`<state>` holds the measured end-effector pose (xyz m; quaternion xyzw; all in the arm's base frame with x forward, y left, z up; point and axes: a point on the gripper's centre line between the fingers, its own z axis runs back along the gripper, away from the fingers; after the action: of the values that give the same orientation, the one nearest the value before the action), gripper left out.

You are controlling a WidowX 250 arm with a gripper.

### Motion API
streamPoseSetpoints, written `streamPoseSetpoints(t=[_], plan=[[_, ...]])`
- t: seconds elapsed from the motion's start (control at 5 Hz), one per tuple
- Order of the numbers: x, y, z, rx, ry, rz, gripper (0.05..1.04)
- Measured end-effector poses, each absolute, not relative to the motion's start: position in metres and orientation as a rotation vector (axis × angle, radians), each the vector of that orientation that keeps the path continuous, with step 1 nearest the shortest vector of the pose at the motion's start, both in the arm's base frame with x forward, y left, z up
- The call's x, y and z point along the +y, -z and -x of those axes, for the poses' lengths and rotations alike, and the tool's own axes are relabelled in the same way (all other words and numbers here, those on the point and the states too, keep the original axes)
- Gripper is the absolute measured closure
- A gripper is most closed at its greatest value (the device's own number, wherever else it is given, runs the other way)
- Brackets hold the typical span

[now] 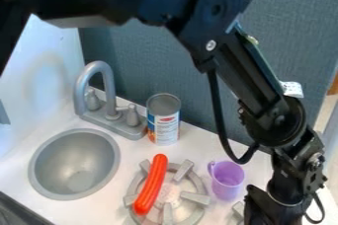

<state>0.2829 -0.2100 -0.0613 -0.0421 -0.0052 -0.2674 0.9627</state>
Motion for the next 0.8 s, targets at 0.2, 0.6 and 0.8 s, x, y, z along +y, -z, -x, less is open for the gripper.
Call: streamPoseSetpoints(t=[0.2,0.6,0.8], plan=[[-0.219,0.061,-0.287,-0.011,0.528,0.119,0.075],[-0.212,0.082,-0.296,0.125,0.464,-0.014,0.075],[-0.21,0.079,-0.299,0.159,0.447,-0.056,0.075]])
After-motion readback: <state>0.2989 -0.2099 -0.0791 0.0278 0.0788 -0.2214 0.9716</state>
